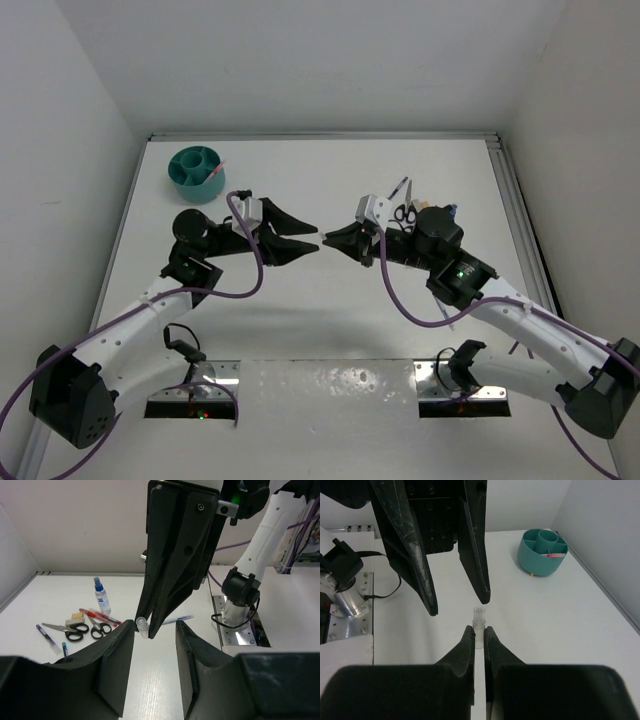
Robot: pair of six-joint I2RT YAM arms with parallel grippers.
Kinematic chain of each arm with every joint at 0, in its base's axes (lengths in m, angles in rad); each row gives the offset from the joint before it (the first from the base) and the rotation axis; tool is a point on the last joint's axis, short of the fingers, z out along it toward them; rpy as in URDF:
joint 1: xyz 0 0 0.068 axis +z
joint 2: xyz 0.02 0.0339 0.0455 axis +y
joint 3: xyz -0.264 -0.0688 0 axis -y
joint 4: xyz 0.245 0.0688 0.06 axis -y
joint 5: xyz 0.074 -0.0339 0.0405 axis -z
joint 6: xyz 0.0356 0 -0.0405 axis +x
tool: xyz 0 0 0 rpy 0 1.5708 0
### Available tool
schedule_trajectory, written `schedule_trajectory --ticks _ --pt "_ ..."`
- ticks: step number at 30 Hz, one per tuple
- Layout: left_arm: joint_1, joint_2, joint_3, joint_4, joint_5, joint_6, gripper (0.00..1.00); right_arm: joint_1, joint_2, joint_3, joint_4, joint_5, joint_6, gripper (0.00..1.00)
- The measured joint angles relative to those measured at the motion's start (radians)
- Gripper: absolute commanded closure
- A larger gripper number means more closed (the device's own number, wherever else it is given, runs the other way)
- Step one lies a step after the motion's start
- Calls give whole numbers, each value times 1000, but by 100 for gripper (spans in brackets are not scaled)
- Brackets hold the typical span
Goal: Sort the stationery into containers
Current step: Pick up the pen cap from the center of the board.
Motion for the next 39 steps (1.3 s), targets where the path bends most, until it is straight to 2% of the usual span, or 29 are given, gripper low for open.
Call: schedule_trajectory --ticks 9,16,21,27,35,39 --pt "-7 13 -5 43 -13 -9 67 2 1 4 1 0 -10 100" --pt "-10 31 -6 61 -47 -25 64 2 1 4 5 0 -13 100" --pt "-21 32 -6 68 -80 -34 69 2 3 4 16 -1 -13 100" --pt "-29 32 -17 72 -108 -40 65 2 3 4 16 0 -13 100" --pt "-35 32 -26 74 -149 -48 75 4 3 4 23 0 -12 100" --pt "-43 32 -26 76 -156 -51 85 8 3 4 24 7 -13 100"
